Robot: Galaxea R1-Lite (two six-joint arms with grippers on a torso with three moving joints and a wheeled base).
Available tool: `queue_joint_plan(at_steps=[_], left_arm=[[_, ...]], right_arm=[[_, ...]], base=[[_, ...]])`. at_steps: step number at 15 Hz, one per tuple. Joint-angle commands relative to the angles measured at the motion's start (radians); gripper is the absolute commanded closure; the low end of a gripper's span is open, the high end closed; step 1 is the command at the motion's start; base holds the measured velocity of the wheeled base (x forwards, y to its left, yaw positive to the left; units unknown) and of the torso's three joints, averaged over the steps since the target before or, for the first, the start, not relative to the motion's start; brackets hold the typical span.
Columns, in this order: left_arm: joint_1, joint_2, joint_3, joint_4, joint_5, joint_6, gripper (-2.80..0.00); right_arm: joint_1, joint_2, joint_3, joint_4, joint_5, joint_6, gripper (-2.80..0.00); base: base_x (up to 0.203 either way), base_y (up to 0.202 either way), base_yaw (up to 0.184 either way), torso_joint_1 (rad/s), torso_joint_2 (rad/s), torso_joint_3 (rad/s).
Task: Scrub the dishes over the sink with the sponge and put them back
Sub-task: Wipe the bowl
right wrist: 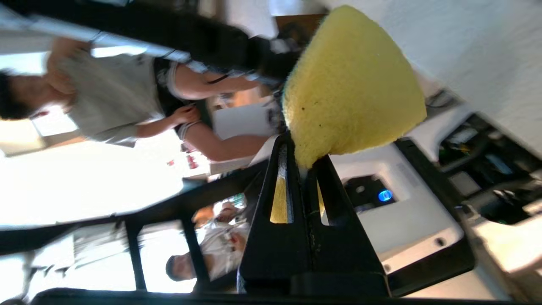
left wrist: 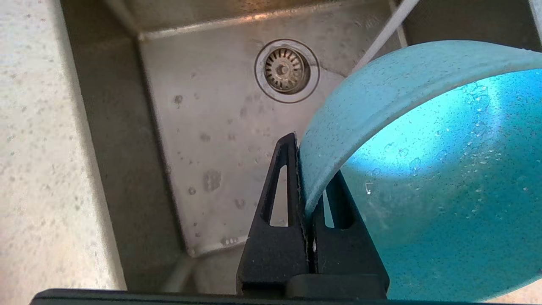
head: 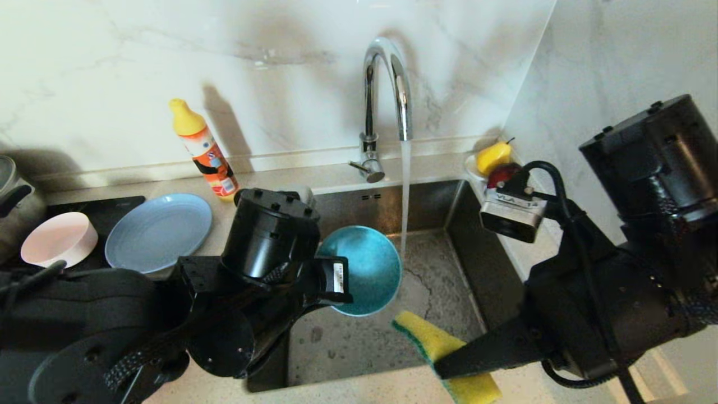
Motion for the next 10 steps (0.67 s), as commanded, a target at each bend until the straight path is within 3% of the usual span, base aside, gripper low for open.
queue_joint_plan(at_steps=[1,5,10], left_arm=[[-0.027,0.004,0.024,-0.013,0.021,-0.003,0.00],[-0.026,-0.005,0.070,-0.120,0.050,0.004,0.00],[-0.027,-0.011,0.080,-0.126,0.074,0.003,0.00]], right_arm=[[0.021,0.092,-0.064,0.020,-0.027,0.002,0.00],[0.024,0.158,-0.117,0.026,-0.036,0.004,0.00],[0.024,0.221,-0.208,0.075,-0.037,0.004,0.00]], base=[[0.000,0.000,0.000,0.000,0.00,0.000],[0.000,0.000,0.000,0.000,0.00,0.000],[0.000,0.000,0.000,0.000,0.00,0.000]])
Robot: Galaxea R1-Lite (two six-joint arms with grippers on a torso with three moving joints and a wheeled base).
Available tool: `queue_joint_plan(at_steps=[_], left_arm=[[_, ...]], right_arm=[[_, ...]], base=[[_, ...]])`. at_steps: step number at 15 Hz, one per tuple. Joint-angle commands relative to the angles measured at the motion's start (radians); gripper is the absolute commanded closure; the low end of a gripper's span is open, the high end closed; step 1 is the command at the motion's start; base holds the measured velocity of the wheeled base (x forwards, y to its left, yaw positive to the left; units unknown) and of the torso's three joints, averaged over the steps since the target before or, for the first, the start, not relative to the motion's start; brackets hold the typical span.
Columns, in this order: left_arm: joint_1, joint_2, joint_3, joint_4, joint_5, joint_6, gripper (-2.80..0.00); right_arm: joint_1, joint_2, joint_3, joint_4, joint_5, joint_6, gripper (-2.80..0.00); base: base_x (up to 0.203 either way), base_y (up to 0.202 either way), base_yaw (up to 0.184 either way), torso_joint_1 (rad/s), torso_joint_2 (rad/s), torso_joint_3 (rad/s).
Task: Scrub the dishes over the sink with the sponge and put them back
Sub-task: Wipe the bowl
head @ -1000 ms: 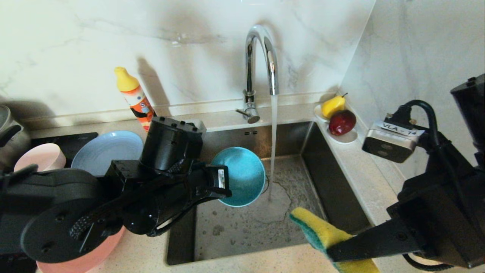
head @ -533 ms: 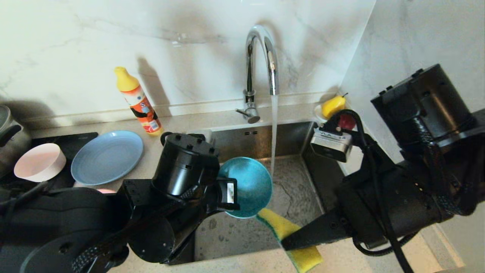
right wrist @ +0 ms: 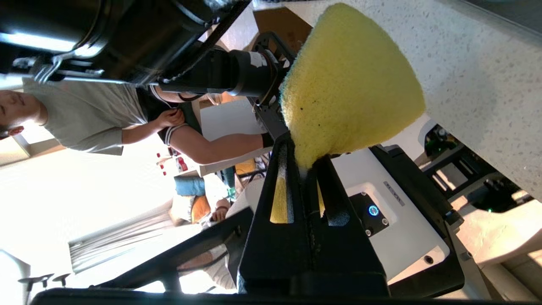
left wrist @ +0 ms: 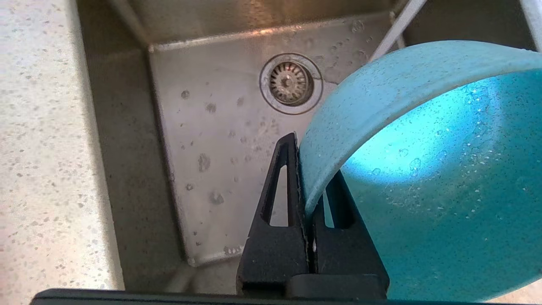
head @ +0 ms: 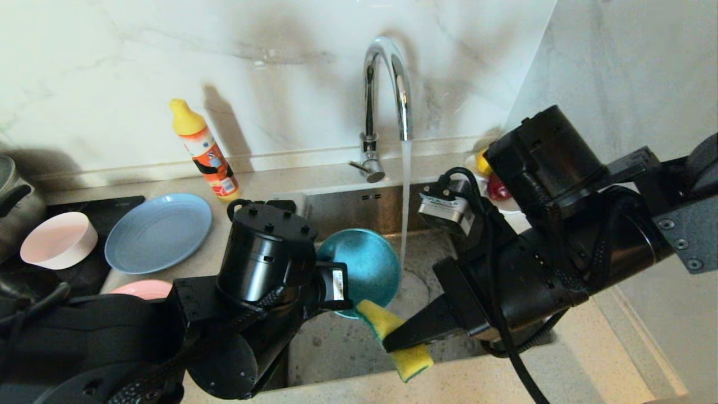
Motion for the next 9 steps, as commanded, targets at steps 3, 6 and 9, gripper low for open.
queue_joint_plan(at_steps=[3,6,9], left_arm=[[-0.001,-0.016,0.019,-0.003,0.003,-0.005,0.00],[-0.001,-0.028,0.024,-0.003,0.002,-0.005,0.00],[-0.002,-0.035,0.034,-0.003,0.002,-0.005,0.00]], right_arm=[[-0.001,0.067,-0.063,0.006,-0.026,0.009,0.00],[-0.009,0.108,-0.109,0.005,-0.042,0.043,0.00],[-0.022,0.118,-0.126,0.003,-0.043,0.045,0.00]], base=[[0.000,0.000,0.000,0.000,0.00,0.000],[0.000,0.000,0.000,0.000,0.00,0.000],[0.000,0.000,0.000,0.000,0.00,0.000]])
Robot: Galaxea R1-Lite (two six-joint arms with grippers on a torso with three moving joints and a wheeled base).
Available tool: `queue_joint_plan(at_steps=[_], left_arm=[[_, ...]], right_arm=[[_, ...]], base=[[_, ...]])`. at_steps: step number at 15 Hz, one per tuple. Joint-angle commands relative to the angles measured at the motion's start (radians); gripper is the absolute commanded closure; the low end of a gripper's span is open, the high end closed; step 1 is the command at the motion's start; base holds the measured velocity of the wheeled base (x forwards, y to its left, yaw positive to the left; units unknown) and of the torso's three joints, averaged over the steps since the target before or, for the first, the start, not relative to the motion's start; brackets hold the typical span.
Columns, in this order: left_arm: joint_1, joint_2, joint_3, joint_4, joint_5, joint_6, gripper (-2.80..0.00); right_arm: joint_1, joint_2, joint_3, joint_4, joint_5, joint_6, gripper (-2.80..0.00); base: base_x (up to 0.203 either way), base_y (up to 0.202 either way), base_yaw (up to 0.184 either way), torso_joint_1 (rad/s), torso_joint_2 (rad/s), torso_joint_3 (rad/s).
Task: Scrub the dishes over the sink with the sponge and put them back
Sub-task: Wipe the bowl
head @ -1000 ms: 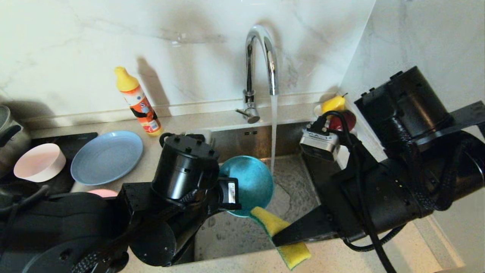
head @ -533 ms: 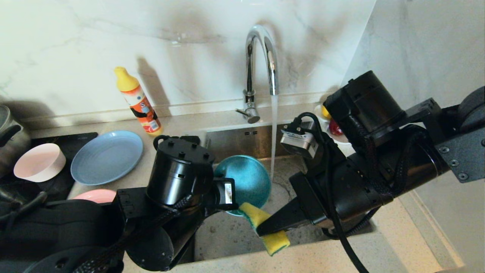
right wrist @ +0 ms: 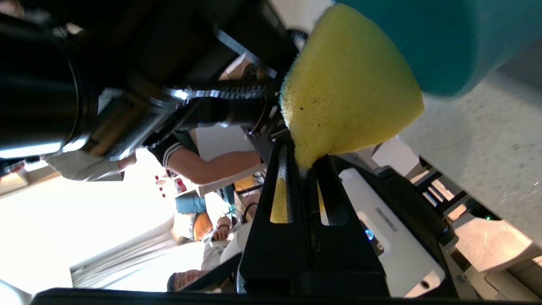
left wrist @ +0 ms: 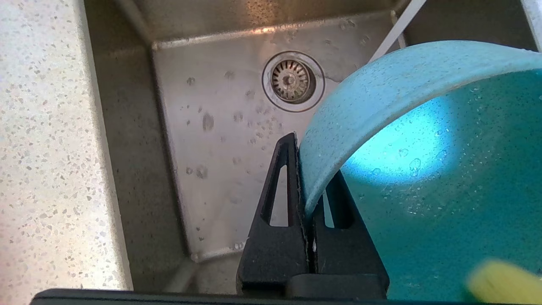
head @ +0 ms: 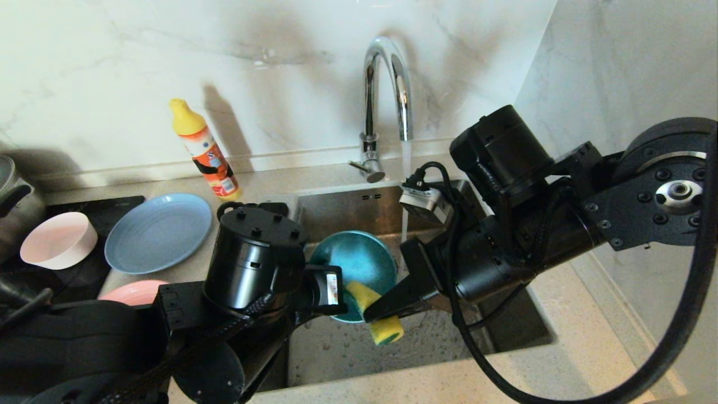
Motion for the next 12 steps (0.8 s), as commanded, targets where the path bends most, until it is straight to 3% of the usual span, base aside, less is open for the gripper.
queue_joint_plan(at_steps=[1,12], left_arm=[[-0.005,-0.007,0.007,-0.002,0.003,-0.002,0.00],[-0.052,-0.007,0.012,-0.002,0.006,0.000,0.00]], right_arm=[[-0.011,0.021,-0.016,0.002,0.003,0.003,0.00],[-0.049,0.059,-0.074,-0.004,0.003,0.000,0.00]], base=[[0.000,0.000,0.000,0.000,0.00,0.000],[0.000,0.000,0.000,0.000,0.00,0.000]])
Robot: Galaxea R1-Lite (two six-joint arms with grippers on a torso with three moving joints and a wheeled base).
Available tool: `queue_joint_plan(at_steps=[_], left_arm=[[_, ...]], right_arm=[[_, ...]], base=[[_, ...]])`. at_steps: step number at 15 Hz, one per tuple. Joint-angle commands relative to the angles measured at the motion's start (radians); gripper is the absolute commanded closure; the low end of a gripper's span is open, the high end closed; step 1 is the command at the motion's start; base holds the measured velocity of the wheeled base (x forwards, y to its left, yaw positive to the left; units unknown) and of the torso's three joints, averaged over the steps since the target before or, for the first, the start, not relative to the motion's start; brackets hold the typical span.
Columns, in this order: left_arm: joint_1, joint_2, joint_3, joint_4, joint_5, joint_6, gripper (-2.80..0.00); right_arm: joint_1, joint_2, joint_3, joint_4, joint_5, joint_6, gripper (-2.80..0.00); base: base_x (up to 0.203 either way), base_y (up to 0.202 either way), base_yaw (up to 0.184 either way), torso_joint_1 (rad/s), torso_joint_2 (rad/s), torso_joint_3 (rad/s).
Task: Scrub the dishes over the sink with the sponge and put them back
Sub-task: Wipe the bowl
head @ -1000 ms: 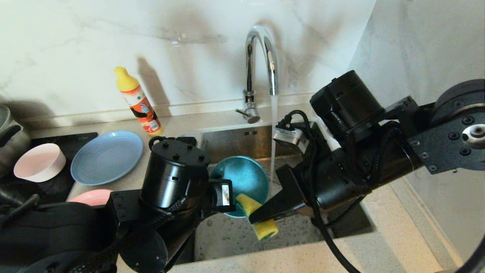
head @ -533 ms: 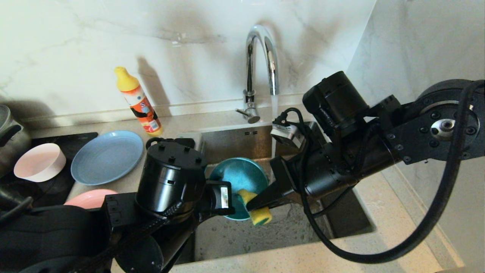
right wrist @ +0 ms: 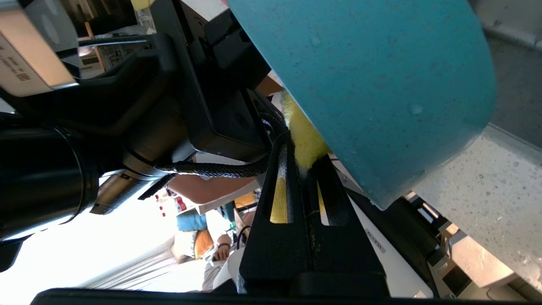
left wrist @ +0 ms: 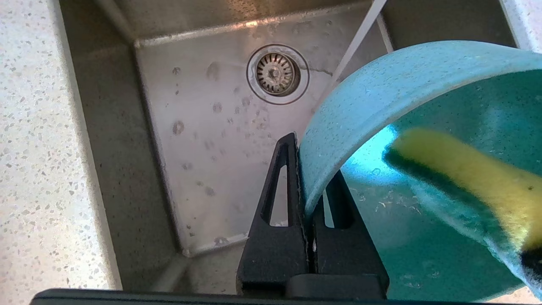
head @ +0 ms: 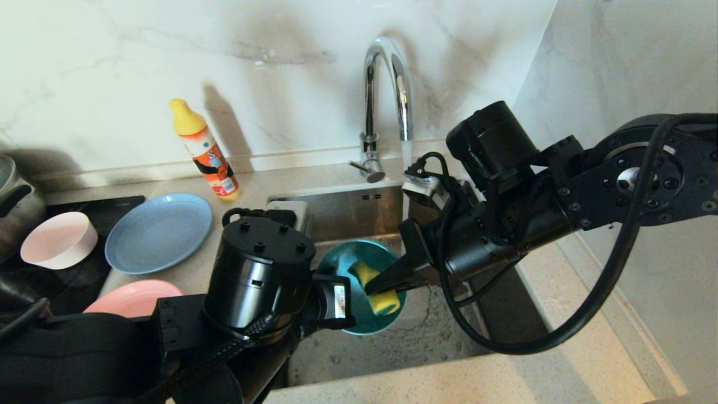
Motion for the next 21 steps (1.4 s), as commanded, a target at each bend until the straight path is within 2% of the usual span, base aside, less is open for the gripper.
queue_joint_plan(at_steps=[1,9,18,21], left_arm=[[-0.004,0.000,0.001,-0.003,0.003,-0.002,0.00],[-0.007,0.000,0.001,-0.003,0.003,-0.007,0.00],[-0.007,0.003,0.005,-0.004,0.000,-0.008,0.00],[-0.007,0.001,0.006,-0.004,0.001,-0.008,0.00]], right_arm=[[0.002,0.005,-0.021,0.008,0.003,0.004,0.00],[0.009,0.058,-0.043,0.004,0.002,0.001,0.00],[-0.005,-0.026,-0.049,0.013,-0.016,0.001,0.00],[-0.008,-0.044,-0.049,0.027,-0.046,0.001,0.00]], base=[[0.000,0.000,0.000,0.000,0.00,0.000],[0.000,0.000,0.000,0.000,0.00,0.000],[0.000,0.000,0.000,0.000,0.00,0.000],[0.000,0.000,0.000,0.000,0.00,0.000]])
